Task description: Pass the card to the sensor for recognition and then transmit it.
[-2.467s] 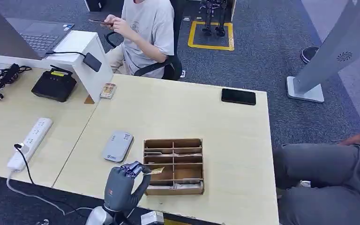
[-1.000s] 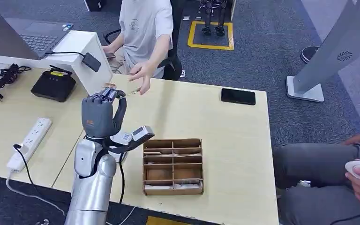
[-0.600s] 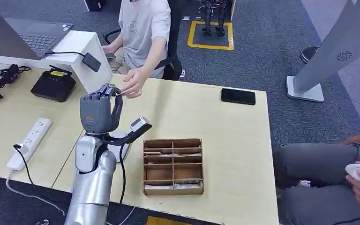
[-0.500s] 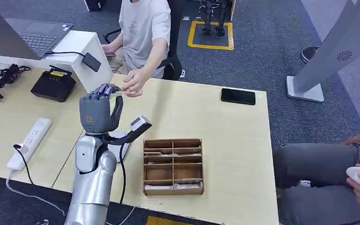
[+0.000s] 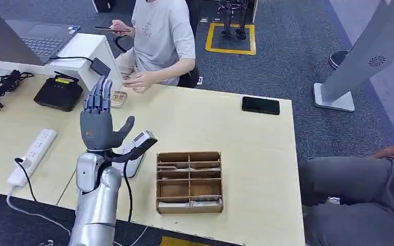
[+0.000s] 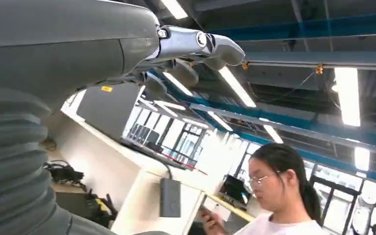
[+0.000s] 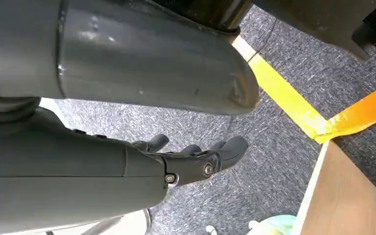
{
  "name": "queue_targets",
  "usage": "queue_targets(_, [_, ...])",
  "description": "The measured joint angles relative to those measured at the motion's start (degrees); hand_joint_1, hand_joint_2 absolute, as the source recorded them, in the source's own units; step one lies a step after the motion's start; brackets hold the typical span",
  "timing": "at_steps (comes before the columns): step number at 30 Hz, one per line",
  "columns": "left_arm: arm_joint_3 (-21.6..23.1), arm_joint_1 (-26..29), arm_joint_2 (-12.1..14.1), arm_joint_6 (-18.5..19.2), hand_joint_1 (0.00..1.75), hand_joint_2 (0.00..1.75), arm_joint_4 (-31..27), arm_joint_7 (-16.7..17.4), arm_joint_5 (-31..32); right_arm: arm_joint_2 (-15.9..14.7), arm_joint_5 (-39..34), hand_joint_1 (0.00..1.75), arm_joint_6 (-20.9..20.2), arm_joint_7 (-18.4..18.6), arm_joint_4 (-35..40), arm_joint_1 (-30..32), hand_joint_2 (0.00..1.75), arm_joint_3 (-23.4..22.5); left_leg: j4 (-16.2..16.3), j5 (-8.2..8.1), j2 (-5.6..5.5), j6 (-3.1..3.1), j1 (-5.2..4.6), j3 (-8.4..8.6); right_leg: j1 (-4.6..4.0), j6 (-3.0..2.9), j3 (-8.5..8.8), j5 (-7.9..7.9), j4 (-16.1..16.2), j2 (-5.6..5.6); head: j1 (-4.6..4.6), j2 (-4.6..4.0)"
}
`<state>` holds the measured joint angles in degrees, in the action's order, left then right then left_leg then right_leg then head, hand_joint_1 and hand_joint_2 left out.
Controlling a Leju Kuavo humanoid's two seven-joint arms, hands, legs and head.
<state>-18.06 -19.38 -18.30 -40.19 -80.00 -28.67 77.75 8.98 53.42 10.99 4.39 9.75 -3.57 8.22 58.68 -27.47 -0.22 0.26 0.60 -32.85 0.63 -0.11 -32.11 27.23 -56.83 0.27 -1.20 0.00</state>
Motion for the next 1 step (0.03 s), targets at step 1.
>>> queue_targets(1, [-1.4, 0.1, -0.3, 0.0, 0.0, 1.75, 0.0, -1.2, 0.0, 0.0, 0.0, 0.0, 0.0, 0.0, 0.0, 0.0, 0.0, -0.1, 0.0, 0.0, 0.0, 0.0, 0.0, 0.0, 0.0, 0.0, 0.0, 0.0, 0.0, 0.0, 0.0, 0.0])
